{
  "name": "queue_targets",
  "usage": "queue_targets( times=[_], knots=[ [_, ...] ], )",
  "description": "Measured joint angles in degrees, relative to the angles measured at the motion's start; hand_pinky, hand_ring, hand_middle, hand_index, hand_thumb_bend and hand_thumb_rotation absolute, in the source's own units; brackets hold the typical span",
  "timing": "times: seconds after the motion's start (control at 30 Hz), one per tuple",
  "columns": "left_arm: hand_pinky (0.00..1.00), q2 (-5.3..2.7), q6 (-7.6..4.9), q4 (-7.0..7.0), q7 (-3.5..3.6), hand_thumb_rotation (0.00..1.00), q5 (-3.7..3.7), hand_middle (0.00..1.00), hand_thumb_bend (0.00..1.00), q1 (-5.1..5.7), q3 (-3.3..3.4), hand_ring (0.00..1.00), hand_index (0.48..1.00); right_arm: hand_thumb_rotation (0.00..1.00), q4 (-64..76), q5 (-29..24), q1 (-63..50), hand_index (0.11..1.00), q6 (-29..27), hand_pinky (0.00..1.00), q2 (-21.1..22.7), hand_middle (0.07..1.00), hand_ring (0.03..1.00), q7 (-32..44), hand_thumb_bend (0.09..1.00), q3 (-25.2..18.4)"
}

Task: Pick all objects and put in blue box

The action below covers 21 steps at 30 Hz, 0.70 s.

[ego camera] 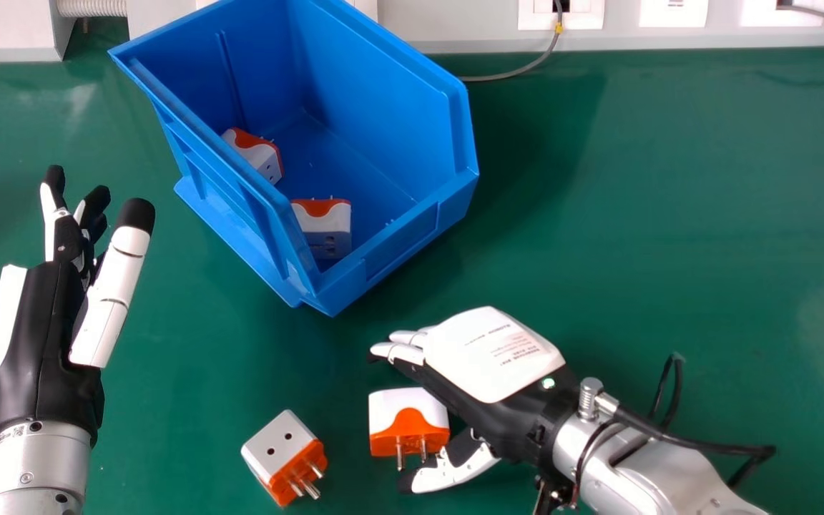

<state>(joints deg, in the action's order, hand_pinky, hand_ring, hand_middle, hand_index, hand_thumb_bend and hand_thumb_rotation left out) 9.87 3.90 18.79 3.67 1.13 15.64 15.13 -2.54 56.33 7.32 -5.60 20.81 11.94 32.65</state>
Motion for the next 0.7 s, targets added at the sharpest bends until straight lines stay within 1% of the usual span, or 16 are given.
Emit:
queue_targets(
  times=[0.1, 0.27, 0.5, 0.7],
  knots=[
    [0.93, 0.00, 0.35, 0.42, 0.00, 0.85, 0.01, 0.97, 0.71, -0.01, 0.00, 0.98, 0.968, 0.40, -0.7, 0.1, 0.6, 0.866, 0.0, 0.77, -0.1, 0.893, 0.868, -0.4, 0.427, 0.5],
    [0.93, 0.00, 0.46, 0.44, 0.00, 0.85, 0.01, 0.97, 0.71, -0.03, 0.00, 0.98, 0.968, 0.38, -1.9, 0.5, 1.7, 0.857, 0.4, 0.77, -0.4, 0.889, 0.874, -1.4, 0.421, 1.4],
    [0.92, 0.07, 0.55, 0.43, 0.00, 0.85, 0.00, 0.97, 0.71, -0.26, 0.01, 0.98, 0.967, 0.29, -3.5, 2.3, 3.4, 0.852, 1.6, 0.78, -1.1, 0.884, 0.870, -1.7, 0.448, 2.8],
    [0.92, 0.12, 1.19, 0.44, -0.05, 0.85, 0.00, 0.96, 0.71, -0.34, 0.08, 0.98, 0.965, 0.25, -3.3, 2.7, 4.1, 0.846, 2.7, 0.78, -1.2, 0.881, 0.863, -0.8, 0.450, 3.8]
  ],
)
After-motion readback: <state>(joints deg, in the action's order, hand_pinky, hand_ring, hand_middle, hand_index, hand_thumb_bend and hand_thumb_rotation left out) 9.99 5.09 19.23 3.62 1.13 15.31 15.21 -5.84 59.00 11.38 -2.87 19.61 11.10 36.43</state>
